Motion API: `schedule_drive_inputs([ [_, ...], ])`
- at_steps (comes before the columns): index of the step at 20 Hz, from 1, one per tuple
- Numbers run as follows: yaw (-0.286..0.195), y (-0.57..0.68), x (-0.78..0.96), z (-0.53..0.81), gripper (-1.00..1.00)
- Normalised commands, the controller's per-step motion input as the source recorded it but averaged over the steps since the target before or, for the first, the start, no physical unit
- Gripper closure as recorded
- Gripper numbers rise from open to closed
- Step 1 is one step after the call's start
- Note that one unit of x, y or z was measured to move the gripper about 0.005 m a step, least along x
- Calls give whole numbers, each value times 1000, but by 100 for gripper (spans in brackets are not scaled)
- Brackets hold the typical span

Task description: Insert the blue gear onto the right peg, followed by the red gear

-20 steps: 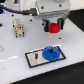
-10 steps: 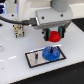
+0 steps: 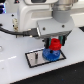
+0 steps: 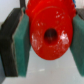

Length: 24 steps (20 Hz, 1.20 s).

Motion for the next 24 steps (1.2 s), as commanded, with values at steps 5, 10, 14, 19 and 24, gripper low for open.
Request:
schedule_drive_inputs([
  [5,0,-69,188,-140,100],
  [10,0,-14,64,12,100],
  [14,0,-38,19,285,100],
  [19,0,-22,49,267,100],
  [24,0,-51,142,81,100],
])
